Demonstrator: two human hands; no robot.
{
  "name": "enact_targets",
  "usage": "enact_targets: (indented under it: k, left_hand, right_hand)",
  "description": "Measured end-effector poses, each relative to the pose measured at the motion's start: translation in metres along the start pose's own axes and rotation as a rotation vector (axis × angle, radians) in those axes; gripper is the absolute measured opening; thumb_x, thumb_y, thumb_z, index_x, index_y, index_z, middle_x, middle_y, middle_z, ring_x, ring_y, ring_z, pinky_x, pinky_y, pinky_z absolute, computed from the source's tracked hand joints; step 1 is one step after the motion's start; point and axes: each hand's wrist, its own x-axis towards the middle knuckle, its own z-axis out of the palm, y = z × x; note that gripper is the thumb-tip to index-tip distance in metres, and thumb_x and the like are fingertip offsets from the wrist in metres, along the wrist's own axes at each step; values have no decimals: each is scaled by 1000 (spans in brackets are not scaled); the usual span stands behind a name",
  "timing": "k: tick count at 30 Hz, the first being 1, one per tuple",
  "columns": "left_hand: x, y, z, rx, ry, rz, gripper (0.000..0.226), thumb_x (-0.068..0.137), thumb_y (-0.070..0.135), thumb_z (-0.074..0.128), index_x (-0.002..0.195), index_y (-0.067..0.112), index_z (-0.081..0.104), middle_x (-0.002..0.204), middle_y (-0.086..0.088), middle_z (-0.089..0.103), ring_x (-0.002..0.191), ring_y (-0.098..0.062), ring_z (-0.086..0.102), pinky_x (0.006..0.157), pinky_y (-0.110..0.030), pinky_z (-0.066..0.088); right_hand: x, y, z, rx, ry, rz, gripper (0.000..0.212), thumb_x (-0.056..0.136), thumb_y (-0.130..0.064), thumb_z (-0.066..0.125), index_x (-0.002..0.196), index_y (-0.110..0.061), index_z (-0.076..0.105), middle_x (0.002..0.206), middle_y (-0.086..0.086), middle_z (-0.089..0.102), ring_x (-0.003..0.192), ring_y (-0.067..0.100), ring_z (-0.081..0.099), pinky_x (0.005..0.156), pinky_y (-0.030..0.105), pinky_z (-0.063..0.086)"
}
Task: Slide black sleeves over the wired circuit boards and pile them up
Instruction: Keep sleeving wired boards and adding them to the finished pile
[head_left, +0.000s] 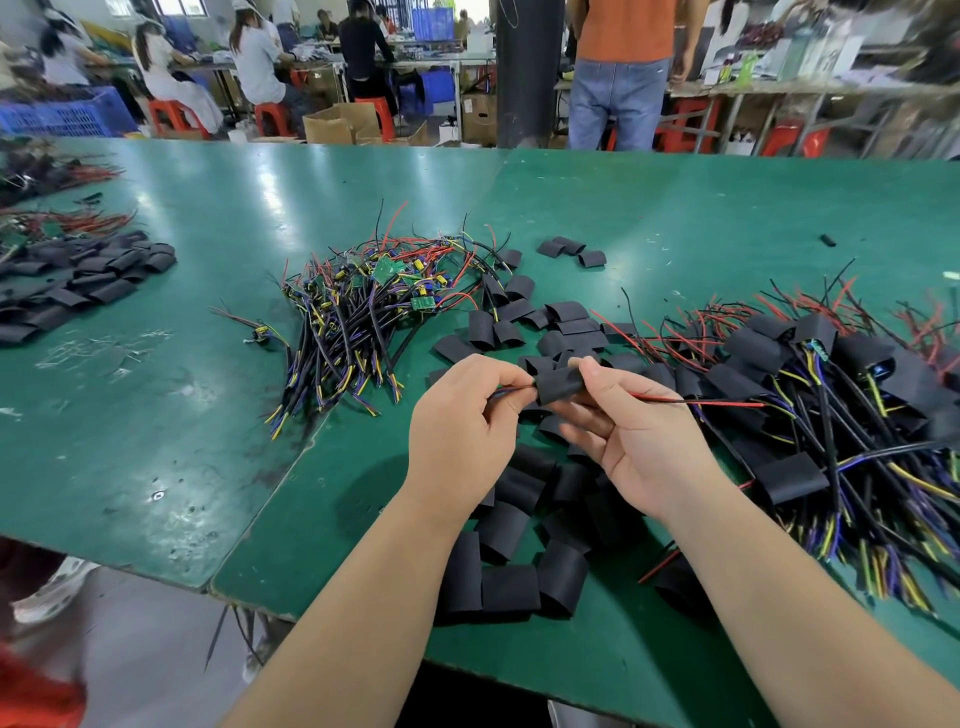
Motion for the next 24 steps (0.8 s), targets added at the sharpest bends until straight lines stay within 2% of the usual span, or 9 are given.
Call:
enact_targets:
  k: [4,8,10,13,15,18,20,22,24]
  left_hand:
    - [0,-2,0,5,-17,14,5,78,5,68,83,7,71,80,1,67,75,-9,57,68,-20,45]
    - [0,-6,0,11,4,-14,10,77,1,67,82,9,71,78,5,65,71,0,50,67,-12,40]
    - [0,-5,2,-21,7,-45,9,77,5,68,82,12,71,75,14,62,68,4,49,65,-8,38]
    - [-1,0,8,-119,-1,-134,15,77,16,70,83,28,64,70,24,60,63,8,52,61,-4,35]
    - [-2,2,9,-160,2,-164,28,77,19,71,89,38,55,78,28,62,65,6,55,62,-6,38]
    - [-1,1,7,-121,-10,-65,27,83,15,68,106,27,63,88,21,63,78,3,56,73,-17,46]
    - [-1,0,5,-100,-37,8,22,85,9,65,106,15,66,95,12,63,88,-4,58,78,-20,47]
    - [-1,-1,4,-107,-63,-20,17,84,5,66,99,13,67,91,12,62,82,3,55,74,-12,42]
    - [0,-1,3,-136,-89,-114,15,84,8,68,91,20,65,77,19,59,67,4,51,64,-6,37]
  right_hand:
    - [1,2,-1,-6,-4,-6,19,65,-30,73,76,-14,76,88,12,75,72,21,73,53,25,56]
    - [0,4,0,-22,-32,5,25,66,-27,73,82,-9,71,88,15,74,75,23,73,53,24,55]
    - [1,2,1,-21,-37,-13,24,69,-27,71,85,-8,71,87,14,74,73,22,73,55,25,56]
    - [5,-4,-1,11,-37,-35,26,72,-28,67,92,-12,71,86,10,75,68,18,72,59,25,57]
    - [5,-7,-4,45,-57,-24,26,71,-27,67,95,-16,70,89,7,75,71,18,72,63,25,57]
    - [5,-6,-6,62,-110,-2,38,68,-15,68,105,-15,65,89,4,74,76,16,71,68,24,58]
    - [3,-4,-4,40,-152,0,41,67,-3,66,107,-11,63,82,4,72,74,14,70,68,24,58]
    - [1,-2,-2,-11,-182,-20,33,71,6,63,101,-7,63,79,5,72,72,14,69,67,23,58]
    - [-1,-3,-2,-51,-184,-42,26,72,9,62,95,-3,63,81,8,72,73,16,69,69,25,58]
